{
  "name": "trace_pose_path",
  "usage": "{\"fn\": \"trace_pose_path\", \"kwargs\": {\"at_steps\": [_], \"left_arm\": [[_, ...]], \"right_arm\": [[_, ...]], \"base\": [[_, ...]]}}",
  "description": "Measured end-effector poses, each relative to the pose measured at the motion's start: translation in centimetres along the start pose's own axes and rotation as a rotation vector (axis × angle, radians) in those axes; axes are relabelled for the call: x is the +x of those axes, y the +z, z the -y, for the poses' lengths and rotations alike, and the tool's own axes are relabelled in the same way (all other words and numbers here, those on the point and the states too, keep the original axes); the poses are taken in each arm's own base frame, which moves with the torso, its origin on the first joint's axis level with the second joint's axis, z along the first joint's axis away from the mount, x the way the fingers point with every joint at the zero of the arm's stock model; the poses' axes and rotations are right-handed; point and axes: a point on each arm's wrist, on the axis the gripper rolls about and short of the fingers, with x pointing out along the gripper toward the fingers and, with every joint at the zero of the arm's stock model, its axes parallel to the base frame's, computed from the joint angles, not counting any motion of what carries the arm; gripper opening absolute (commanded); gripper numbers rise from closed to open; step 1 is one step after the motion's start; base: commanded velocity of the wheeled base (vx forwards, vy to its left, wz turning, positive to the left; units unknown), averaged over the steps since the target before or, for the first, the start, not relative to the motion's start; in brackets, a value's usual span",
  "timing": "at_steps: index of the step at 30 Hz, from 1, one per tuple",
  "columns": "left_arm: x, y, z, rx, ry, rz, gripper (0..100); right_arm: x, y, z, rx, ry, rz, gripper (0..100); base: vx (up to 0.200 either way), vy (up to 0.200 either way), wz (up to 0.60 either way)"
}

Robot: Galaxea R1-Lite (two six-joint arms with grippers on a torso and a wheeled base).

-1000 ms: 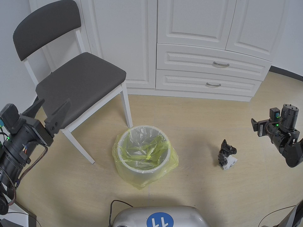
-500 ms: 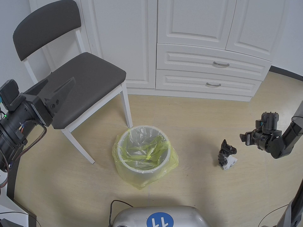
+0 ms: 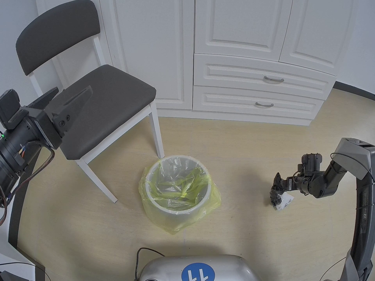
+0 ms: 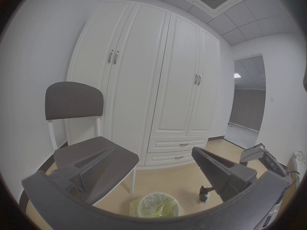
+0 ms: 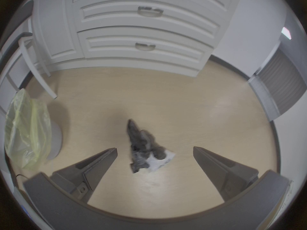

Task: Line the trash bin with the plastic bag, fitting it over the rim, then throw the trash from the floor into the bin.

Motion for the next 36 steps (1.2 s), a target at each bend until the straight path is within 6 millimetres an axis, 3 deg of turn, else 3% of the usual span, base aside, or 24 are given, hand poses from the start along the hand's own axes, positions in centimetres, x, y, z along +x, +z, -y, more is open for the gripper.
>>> {"fn": "trace_pose_path", "kwargs": {"at_steps": [8,12,22,29,36], "left_arm": [[-0.1,0.2,0.0,0.012,0.000,0.005,100],[-0.1,0.3,0.0,0.015,0.002,0.009,100],[-0.2,0.7,-0.1,0.018,0.008,0.027,100],[-0.3,0.6,-0.1,0.038,0.010,0.025,100],[-0.3,0.4,-0.1,0.052,0.007,0.014,100]], "right_arm": [[1.9,-1.8,-0.5,0.085,0.205,-0.050,100],[2.9,-1.3,-0.5,0.106,0.210,-0.085,100],[6.7,2.0,0.9,0.162,0.160,-0.072,100],[8.9,1.1,1.2,0.162,0.146,-0.238,100],[10.1,0.8,0.4,0.169,0.157,-0.264,100]], "base": [[0.000,0.000,0.00],[0.000,0.000,0.00],[0.000,0.000,0.00],[0.000,0.000,0.00],[0.000,0.000,0.00]]}}
